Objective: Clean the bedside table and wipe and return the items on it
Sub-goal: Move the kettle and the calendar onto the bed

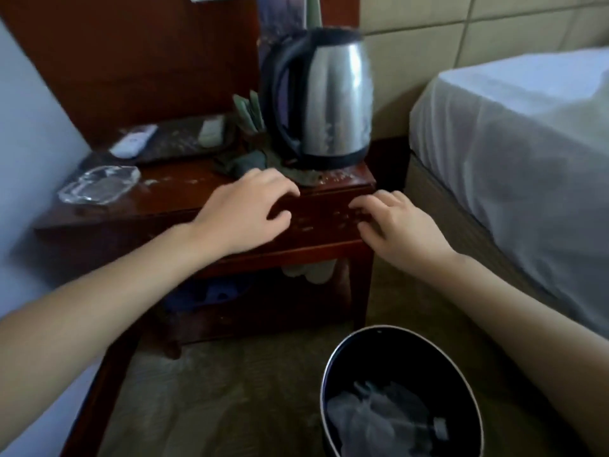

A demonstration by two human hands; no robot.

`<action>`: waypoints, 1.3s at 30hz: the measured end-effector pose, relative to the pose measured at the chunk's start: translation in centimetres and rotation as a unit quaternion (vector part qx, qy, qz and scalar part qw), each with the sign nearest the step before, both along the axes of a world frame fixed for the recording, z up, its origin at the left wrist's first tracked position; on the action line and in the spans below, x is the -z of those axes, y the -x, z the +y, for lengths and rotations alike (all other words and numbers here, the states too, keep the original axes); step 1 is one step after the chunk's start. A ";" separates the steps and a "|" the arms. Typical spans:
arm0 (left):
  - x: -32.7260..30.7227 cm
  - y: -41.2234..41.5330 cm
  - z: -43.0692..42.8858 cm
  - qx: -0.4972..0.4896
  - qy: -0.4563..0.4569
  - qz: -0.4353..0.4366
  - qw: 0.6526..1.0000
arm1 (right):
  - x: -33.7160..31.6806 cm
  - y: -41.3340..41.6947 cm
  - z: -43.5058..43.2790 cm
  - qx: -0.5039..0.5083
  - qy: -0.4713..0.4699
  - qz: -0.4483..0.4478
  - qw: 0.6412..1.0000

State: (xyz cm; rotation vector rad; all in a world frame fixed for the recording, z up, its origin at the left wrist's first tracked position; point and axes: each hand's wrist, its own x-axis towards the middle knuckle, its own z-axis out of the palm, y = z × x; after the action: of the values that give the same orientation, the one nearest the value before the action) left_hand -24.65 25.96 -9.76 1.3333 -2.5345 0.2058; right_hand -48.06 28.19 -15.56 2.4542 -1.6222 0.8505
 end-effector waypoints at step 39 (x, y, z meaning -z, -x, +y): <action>-14.8 -11.3 -14.0 -0.080 -0.119 0.536 0.832 | -12.6 -5.9 -24.5 0.006 -0.123 -0.342 0.932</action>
State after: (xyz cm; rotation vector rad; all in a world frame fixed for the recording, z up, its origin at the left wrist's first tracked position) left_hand -13.35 11.94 5.08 1.2145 -1.5028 -0.6731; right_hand -42.12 3.71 -2.96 2.4409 -2.0377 1.7466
